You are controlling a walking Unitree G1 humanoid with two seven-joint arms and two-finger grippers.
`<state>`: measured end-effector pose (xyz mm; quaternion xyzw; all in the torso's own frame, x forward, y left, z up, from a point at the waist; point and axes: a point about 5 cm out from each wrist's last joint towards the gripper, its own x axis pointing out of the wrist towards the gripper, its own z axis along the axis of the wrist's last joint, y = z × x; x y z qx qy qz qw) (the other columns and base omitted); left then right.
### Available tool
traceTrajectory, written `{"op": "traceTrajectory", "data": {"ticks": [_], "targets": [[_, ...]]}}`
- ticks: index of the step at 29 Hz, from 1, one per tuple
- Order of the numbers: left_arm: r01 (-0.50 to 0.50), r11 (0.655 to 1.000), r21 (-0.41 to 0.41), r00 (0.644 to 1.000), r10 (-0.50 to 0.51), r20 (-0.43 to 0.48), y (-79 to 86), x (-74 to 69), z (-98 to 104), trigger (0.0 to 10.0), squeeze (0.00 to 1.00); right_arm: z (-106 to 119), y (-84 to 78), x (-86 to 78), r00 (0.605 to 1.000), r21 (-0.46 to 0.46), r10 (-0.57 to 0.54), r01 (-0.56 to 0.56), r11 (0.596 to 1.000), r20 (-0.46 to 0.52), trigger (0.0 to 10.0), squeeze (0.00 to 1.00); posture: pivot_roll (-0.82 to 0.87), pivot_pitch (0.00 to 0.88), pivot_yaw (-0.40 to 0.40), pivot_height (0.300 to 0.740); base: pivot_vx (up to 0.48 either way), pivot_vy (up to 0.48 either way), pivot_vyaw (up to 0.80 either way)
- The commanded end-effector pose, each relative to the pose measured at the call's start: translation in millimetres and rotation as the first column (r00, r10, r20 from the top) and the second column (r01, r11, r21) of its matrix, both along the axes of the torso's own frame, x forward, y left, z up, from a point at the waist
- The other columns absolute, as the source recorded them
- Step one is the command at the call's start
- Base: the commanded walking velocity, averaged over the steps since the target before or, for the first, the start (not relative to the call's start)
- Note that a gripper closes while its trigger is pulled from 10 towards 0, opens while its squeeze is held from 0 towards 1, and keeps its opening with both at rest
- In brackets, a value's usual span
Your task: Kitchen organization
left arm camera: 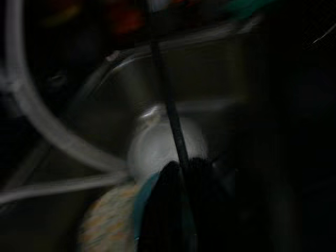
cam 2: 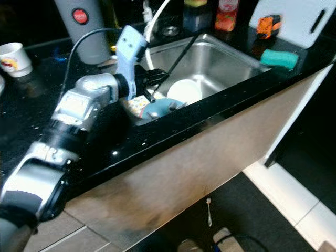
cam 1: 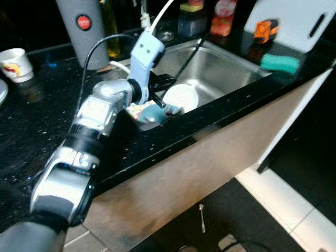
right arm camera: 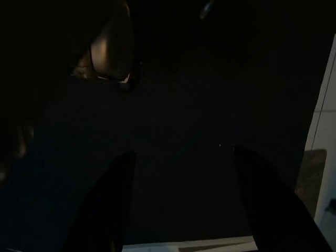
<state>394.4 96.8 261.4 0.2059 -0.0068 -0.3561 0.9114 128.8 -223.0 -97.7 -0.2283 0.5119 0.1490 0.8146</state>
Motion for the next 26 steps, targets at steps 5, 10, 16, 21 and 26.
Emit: {"op": "traceTrajectory", "data": {"ticks": [5, 10, 16, 21, 26], "targets": [[-0.047, 0.985, 0.167, 0.990, 0.024, 0.139, -1.7, 9.4, -1.7, 10.0, 0.00, -0.4, 1.1, -0.1, 1.000, -0.003, -0.005, 0.005, 1.000, 0.002, 10.0, 0.00, -0.10, 0.047, 0.042, 0.740, 0.000, 0.000, 0.00], [-0.042, 0.993, 0.111, 0.988, 0.025, 0.150, -6.8, 12.2, -3.8, 10.0, 1.00, -0.5, 1.7, 0.0, 1.000, -0.003, -0.004, 0.004, 1.000, 0.003, 10.0, 0.00, -0.10, 0.044, 0.042, 0.740, 0.000, 0.000, 0.00], [-0.062, 0.997, 0.048, 0.976, 0.051, 0.213, -10.3, 14.8, 4.7, 10.0, 1.00, -0.6, 2.7, 0.1, 1.000, -0.003, -0.004, 0.004, 1.000, 0.004, 10.0, 0.00, -0.10, 0.034, 0.045, 0.740, 0.000, 0.000, 0.00], [-0.274, 0.961, -0.038, 0.927, 0.275, 0.254, 15.5, 24.5, 25.8, 10.0, 0.00, -0.9, 3.4, -0.1, 1.000, -0.002, -0.004, 0.004, 1.000, 0.004, 10.0, 0.00, -0.10, 0.031, 0.045, 0.740, 0.000, 0.000, 0.00], [-0.576, 0.812, -0.089, 0.815, 0.579, 0.009, 63.9, 30.8, 8.7, 10.0, 0.00, -0.7, 3.7, 0.6, 1.000, -0.002, 0.003, -0.003, 1.000, 0.001, 10.0, 0.00, -0.08, 0.032, 0.040, 0.740, 0.000, 0.000, 0.00]]}}
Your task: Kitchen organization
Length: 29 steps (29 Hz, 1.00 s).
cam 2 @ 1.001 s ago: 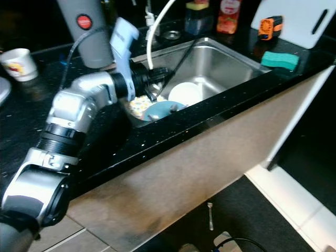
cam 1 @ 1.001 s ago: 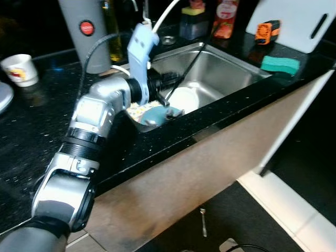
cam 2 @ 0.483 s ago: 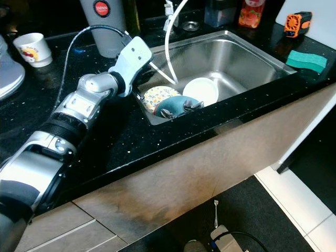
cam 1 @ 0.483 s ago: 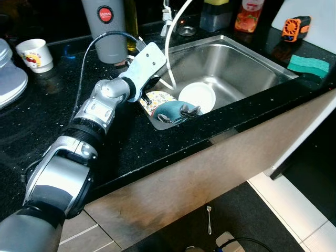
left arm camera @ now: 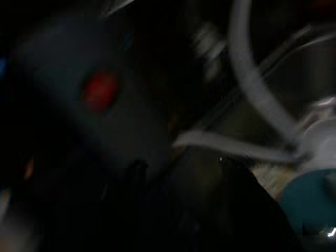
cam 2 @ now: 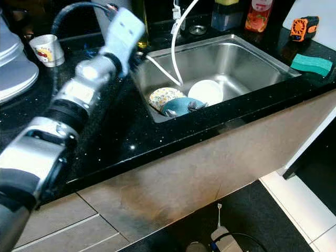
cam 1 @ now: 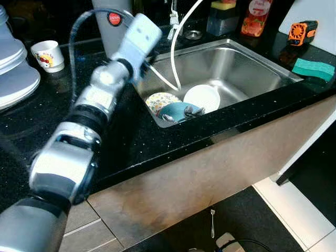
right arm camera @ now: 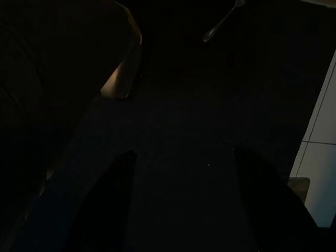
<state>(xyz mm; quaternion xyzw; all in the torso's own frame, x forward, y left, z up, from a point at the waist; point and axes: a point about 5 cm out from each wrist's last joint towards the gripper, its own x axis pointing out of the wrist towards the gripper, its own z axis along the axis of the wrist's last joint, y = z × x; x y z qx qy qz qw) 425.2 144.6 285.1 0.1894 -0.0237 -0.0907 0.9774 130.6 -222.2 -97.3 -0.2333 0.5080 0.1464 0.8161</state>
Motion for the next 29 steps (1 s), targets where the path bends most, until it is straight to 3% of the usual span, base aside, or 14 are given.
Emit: {"op": "traceTrajectory", "data": {"ticks": [1, 9, 13, 19, 29], "targets": [[-0.084, 0.996, -0.036, 0.993, 0.080, -0.089, 16.1, 0.0, -15.0, 10.0, 0.00, -1.1, 2.9, -1.1, 1.000, 0.007, 0.001, -0.001, 1.000, -0.010, 10.0, 0.00, -0.08, 0.032, 0.040, 0.740, 0.000, 0.000, 0.00], [-0.120, 0.992, -0.022, 0.965, 0.112, -0.235, 19.2, -8.9, -35.7, 10.0, 0.00, -0.7, 3.3, -0.1, 1.000, 0.011, 0.017, -0.017, 1.000, -0.012, 10.0, 0.00, -0.07, 0.036, 0.042, 0.740, 0.000, 0.000, 0.00], [-0.088, 0.989, -0.116, 0.916, 0.034, -0.400, 1.9, -24.4, -61.7, 10.0, 0.00, -0.5, 4.6, 0.8, 1.000, 0.032, 0.016, -0.016, 0.999, -0.015, 10.0, 0.00, -0.06, 0.036, 0.042, 0.740, 0.000, 0.000, 0.00], [-0.093, 0.982, -0.164, 0.879, 0.004, -0.476, -4.5, -31.3, -75.7, 10.0, 0.00, -0.2, 4.9, 2.0, 1.000, 0.032, 0.015, -0.015, 0.999, -0.012, 10.0, 0.00, -0.06, 0.037, 0.046, 0.740, 0.000, 0.000, 0.00], [-0.159, 0.977, -0.139, 0.835, 0.058, -0.548, 5.0, -45.8, -92.9, 10.0, 0.00, 0.0, 4.5, 2.3, 1.000, 0.030, 0.011, -0.011, 0.999, -0.009, 10.0, 0.00, -0.06, 0.037, 0.048, 0.740, 0.000, 0.000, 0.00]]}}
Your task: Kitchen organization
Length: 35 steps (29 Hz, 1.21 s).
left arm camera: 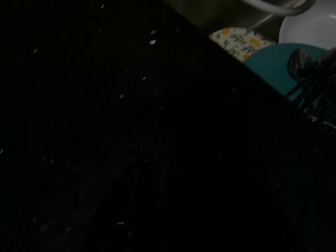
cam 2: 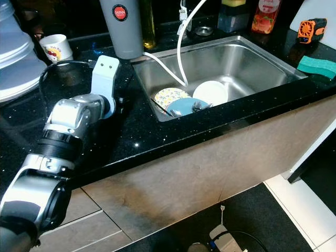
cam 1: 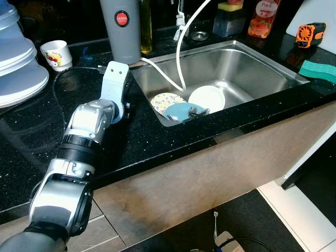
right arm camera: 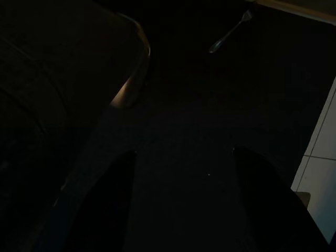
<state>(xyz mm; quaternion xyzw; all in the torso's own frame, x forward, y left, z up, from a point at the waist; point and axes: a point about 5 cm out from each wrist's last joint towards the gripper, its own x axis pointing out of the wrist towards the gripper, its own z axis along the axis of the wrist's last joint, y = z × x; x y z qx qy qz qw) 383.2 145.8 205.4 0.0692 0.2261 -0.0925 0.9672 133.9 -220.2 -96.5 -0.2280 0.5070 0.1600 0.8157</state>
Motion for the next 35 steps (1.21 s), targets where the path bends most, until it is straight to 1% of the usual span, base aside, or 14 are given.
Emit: {"op": "traceTrajectory", "data": {"ticks": [1, 2, 3, 4, 5, 7, 8, 22, 23, 25, 29, 30, 31, 35], "targets": [[-0.030, 0.999, 0.014, 0.997, 0.031, -0.070, 5.8, -5.1, -16.3, 10.0, 0.00, -0.9, 2.4, -1.0, 1.000, 0.006, -0.006, 0.006, 1.000, -0.002, 10.0, 0.00, -0.06, 0.038, 0.048, 0.740, 0.000, 0.000, 0.00], [-0.041, 0.999, 0.015, 0.996, 0.043, -0.083, 8.6, -6.4, -20.4, 10.0, 0.00, -0.9, 2.3, -1.0, 1.000, 0.005, -0.006, 0.006, 1.000, -0.002, 10.0, 0.00, -0.06, 0.038, 0.047, 0.740, 0.000, 0.000, 0.00], [-0.049, 0.999, 0.015, 0.994, 0.050, -0.093, 10.8, -7.8, -23.8, 8.5, 0.00, -0.8, 2.2, -0.9, 1.000, 0.004, -0.006, 0.006, 1.000, -0.001, 10.0, 0.00, -0.06, 0.038, 0.047, 0.740, 0.000, 0.000, 0.00], [-0.049, 0.999, 0.015, 0.994, 0.050, -0.093, 10.8, -7.8, -23.8, 8.5, 0.00, -0.8, 2.2, -0.9, 1.000, 0.004, -0.006, 0.006, 1.000, -0.001, 10.0, 0.00, -0.06, 0.038, 0.047, 0.740, 0.000, 0.000, 0.00], [-0.054, 0.998, 0.013, 0.993, 0.055, -0.100, 12.4, -8.8, -26.4, 6.4, 0.00, -0.8, 2.2, -0.9, 1.000, 0.003, -0.006, 0.006, 1.000, -0.001, 10.0, 0.00, -0.06, 0.038, 0.047, 0.740, 0.000, 0.000, 0.00], [-0.054, 0.998, 0.013, 0.993, 0.055, -0.100, 12.4, -8.8, -26.4, 6.4, 0.00, -0.8, 2.2, -0.9, 1.000, 0.003, -0.006, 0.006, 1.000, -0.001, 10.0, 0.00, -0.06, 0.038, 0.047, 0.740, 0.000, 0.000, 0.00], [-0.059, 0.998, 0.008, 0.992, 0.060, -0.110, 13.8, -10.8, -29.5, 0.0, 0.00, -0.8, 2.1, -0.9, 1.000, 0.002, -0.005, 0.005, 1.000, -0.001, 10.0, 0.00, -0.06, 0.039, 0.046, 0.740, 0.000, 0.000, 0.00], [-0.094, 0.996, -0.006, 0.988, 0.093, -0.125, 21.0, -17.4, -33.4, 0.0, 0.00, -0.6, 1.7, -0.2, 1.000, -0.007, -0.005, 0.005, 1.000, 0.002, 10.0, 0.00, -0.06, 0.036, 0.044, 0.740, 0.000, 0.000, 0.00], [-0.095, 0.995, -0.012, 0.989, 0.093, -0.112, 21.0, -17.1, -31.7, 0.0, 0.00, -0.6, 1.6, -0.1, 1.000, -0.008, -0.004, 0.004, 1.000, 0.002, 10.0, 0.00, -0.06, 0.036, 0.042, 0.740, 0.000, 0.000, 0.00], [-0.069, 0.994, -0.085, 0.998, 0.068, -0.012, 16.4, -11.6, -14.9, 0.0, 0.00, -0.5, 1.4, 0.2, 1.000, -0.009, -0.004, 0.004, 1.000, 0.003, 10.0, 0.00, -0.06, 0.035, 0.040, 0.740, 0.000, 0.000, 0.00], [-0.044, 0.989, -0.142, 0.996, 0.054, 0.065, 13.6, -7.8, -0.9, 0.0, 0.00, -0.4, 1.3, 0.4, 1.000, -0.010, -0.003, 0.003, 1.000, 0.003, 10.0, 0.00, -0.06, 0.033, 0.040, 0.740, 0.000, 0.000, 0.00], [0.032, 0.947, -0.319, 0.976, 0.040, 0.216, 9.2, -2.7, 31.8, 0.0, 0.00, -0.3, 1.1, 0.5, 1.000, -0.011, -0.001, 0.001, 1.000, 0.003, 10.0, 0.00, -0.06, 0.032, 0.039, 0.740, 0.000, 0.000, 0.00], [0.032, 0.947, -0.319, 0.976, 0.040, 0.216, 9.2, -2.7, 31.8, 0.0, 0.00, -0.3, 1.1, 0.5, 1.000, -0.011, -0.001, 0.001, 1.000, 0.003, 10.0, 0.00, -0.06, 0.032, 0.039, 0.740, 0.000, 0.000, 0.00], [0.184, 0.835, -0.519, 0.927, 0.028, 0.374, 4.8, -5.1, 70.4, 0.0, 0.00, -0.2, 0.8, 0.7, 1.000, -0.013, 0.000, 0.001, 1.000, 0.003, 10.0, 0.00, -0.06, 0.031, 0.039, 0.740, 0.000, 0.000, 0.00]]}}
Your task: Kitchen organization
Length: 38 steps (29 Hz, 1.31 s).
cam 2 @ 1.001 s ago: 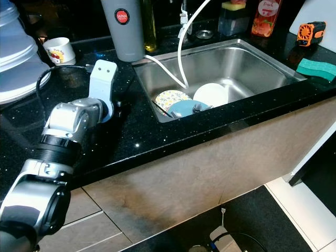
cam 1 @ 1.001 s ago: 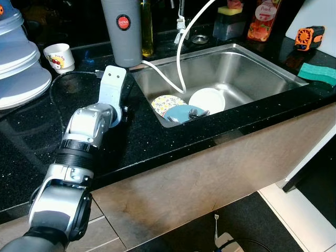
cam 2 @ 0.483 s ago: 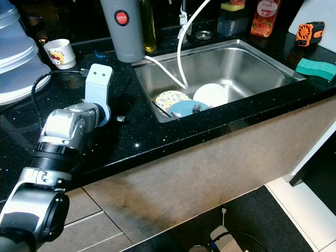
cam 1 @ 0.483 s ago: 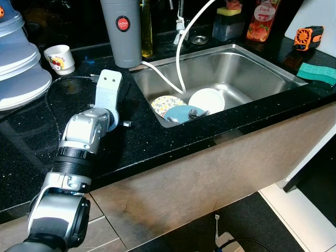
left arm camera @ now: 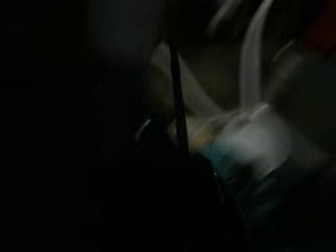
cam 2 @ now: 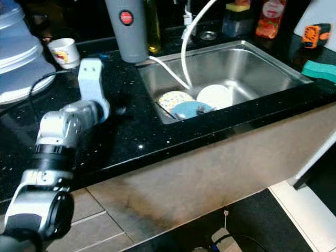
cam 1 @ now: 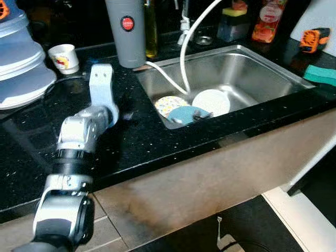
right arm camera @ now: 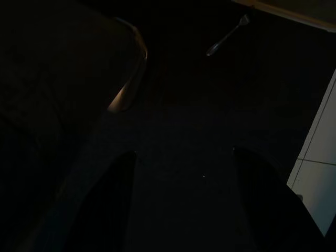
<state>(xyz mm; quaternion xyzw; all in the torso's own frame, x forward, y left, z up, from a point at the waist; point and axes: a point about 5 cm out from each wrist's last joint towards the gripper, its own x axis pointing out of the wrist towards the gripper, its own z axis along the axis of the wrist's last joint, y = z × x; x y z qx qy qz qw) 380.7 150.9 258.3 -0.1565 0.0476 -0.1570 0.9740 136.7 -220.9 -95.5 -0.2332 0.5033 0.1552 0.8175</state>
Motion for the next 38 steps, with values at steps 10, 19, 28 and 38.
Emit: {"op": "traceTrajectory", "data": {"ticks": [10, 19, 28, 38], "targets": [[0.313, 0.899, -0.308, 0.936, -0.236, 0.263, -13.0, -12.7, 50.0, 0.0, 0.00, -1.2, 1.7, -1.8, 1.000, 0.000, -0.003, 0.003, 1.000, -0.011, 10.0, 0.00, -0.06, 0.025, 0.038, 0.740, 0.000, 0.000, 0.00], [0.284, 0.951, 0.121, 0.932, -0.303, 0.198, -26.5, 15.1, 31.3, 10.0, 0.00, -2.2, 2.6, -3.5, 1.000, -0.001, -0.003, 0.003, 1.000, -0.025, 10.0, 0.00, -0.08, 0.020, 0.048, 0.740, 0.000, 0.000, -0.61], [0.267, 0.779, 0.568, 0.886, -0.430, 0.173, -54.4, 25.2, 15.3, 10.0, 0.00, -2.8, 2.6, -6.0, 1.000, 0.003, -0.020, 0.020, 1.000, -0.015, 10.0, 0.00, -0.09, 0.029, 0.056, 0.740, 0.000, 0.000, -0.07], [0.119, 0.584, 0.803, 0.854, -0.473, 0.217, -62.0, 28.9, -1.0, 10.0, 1.00, -3.0, 3.3, -6.7, 1.000, 0.006, -0.024, 0.024, 1.000, -0.010, 10.0, 0.00, -0.11, 0.040, 0.061, 0.740, 0.000, 0.000, 0.00]]}}
